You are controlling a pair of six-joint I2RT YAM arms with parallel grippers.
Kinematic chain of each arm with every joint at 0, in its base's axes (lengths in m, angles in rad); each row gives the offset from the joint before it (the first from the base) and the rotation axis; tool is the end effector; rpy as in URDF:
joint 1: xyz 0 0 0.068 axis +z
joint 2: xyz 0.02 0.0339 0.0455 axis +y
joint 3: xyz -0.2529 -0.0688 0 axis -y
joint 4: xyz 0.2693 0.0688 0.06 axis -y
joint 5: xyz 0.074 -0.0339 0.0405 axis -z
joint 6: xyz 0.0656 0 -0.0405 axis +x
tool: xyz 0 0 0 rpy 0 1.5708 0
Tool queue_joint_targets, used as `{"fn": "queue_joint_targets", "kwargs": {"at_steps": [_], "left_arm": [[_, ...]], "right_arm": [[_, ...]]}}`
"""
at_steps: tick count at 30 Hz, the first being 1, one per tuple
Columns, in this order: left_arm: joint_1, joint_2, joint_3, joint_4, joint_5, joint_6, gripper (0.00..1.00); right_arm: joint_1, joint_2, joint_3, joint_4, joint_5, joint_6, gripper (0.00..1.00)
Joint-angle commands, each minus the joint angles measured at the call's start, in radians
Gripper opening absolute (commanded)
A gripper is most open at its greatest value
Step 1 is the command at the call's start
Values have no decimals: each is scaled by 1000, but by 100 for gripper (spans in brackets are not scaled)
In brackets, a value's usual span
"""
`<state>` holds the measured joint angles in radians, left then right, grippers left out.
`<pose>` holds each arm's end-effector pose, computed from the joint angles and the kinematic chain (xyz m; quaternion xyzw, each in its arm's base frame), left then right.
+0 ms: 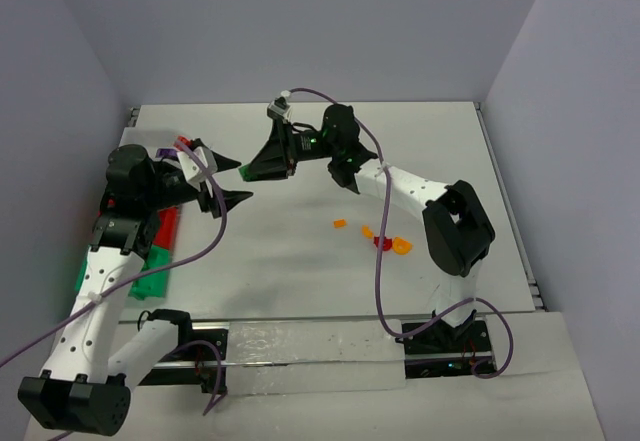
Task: Sort the legos into containers by color
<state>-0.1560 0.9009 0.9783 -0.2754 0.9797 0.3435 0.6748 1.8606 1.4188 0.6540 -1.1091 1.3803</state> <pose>0.2239 -0.0904 0.3706 0.4576 0.5877 -0.3100 0.5908 0.3243 0.3347 0.3167 -0.1999 0.6427 0.7372 0.0587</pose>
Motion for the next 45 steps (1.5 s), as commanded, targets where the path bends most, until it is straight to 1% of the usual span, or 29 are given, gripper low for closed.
{"fn": "queue_joint_targets", "kwargs": {"at_steps": [1, 4, 6, 9, 10, 11, 12, 13, 14, 15, 16, 17, 18, 19, 21, 23, 25, 26, 27, 28, 29, 30, 31, 32, 33, 34, 39, 41, 45], "left_arm": [[-26, 14, 16, 79, -36, -6, 67], [-33, 21, 14, 106, -48, -27, 58], [-36, 24, 13, 118, -56, -41, 47], [-38, 26, 10, 132, -65, -56, 35], [-39, 28, 10, 135, -68, -64, 25], [-39, 30, 10, 136, -70, -71, 11], [-40, 29, 10, 136, -76, -75, 3], [-40, 30, 10, 132, -84, -76, 0], [-40, 30, 12, 118, -99, -70, 0], [-40, 30, 17, 93, -114, -60, 0], [-40, 30, 23, 90, -116, -58, 0], [-40, 30, 30, 68, -129, -50, 0], [-40, 36, 42, 1, -162, -32, 0], [-39, 40, 67, -49, -190, -5, 0], [-33, 64, 124, -231, -289, 31, 0], [-20, 81, 150, -318, -339, 48, 0], [47, 122, 192, -492, -397, 101, 0], [88, 131, 196, -527, -409, 120, 0], [117, 140, 197, -566, -436, 136, 0], [155, 151, 199, -612, -472, 151, 0], [200, 170, 204, -641, -495, 175, 0], [225, 174, 205, -677, -525, 194, 0], [261, 210, 208, -718, -549, 214, 0], [327, 240, 204, -779, -584, 251, 0], [368, 241, 204, -805, -603, 274, 0], [451, 265, 192, -830, -631, 305, 0], [621, 284, 159, -834, -792, 364, 0], [638, 297, 158, -829, -819, 365, 0], [685, 329, 139, -816, -937, 345, 0]], "right_arm": [[12, 15, 38, 57, -19, 5, 0], [12, 16, 36, 63, -19, 8, 0], [14, 15, 34, 69, -22, 12, 0], [14, 15, 35, 72, -24, 16, 0], [15, 15, 36, 76, -25, 18, 0], [15, 16, 37, 80, -26, 21, 0], [15, 18, 37, 86, -26, 26, 7], [15, 17, 39, 96, -28, 30, 28], [15, 15, 41, 96, -29, 30, 43], [10, 14, 44, 95, -31, 25, 63], [7, 14, 45, 93, -31, 25, 81], [1, 11, 53, 86, -33, 10, 95], [-8, 8, 59, 75, -38, -6, 99], [-33, 0, 67, 41, -40, -43, 100], [-90, -16, 69, -57, -38, -126, 100], [-129, -31, 74, -129, -38, -227, 100], [-187, -66, 93, -377, -22, -416, 100], [-206, -79, 112, -471, 1, -546, 100], [-225, -94, 128, -611, 40, -674, 100], [-233, -104, 149, -790, 86, -816, 100], [-241, -115, 176, -919, 151, -887, 100], [-241, -116, 191, -935, 157, -965, 100], [-247, -125, 201, -1052, 209, -1031, 100], [-251, -144, 215, -1132, 307, -1131, 100], [-252, -145, 213, -1134, 310, -1174, 100], [-256, -170, 189, -1174, 372, -1230, 100], [-293, -251, 99, -1212, 475, -1314, 100], [-303, -259, 82, -1214, 485, -1321, 100], [-320, -284, 51, -1218, 495, -1327, 100]]}}
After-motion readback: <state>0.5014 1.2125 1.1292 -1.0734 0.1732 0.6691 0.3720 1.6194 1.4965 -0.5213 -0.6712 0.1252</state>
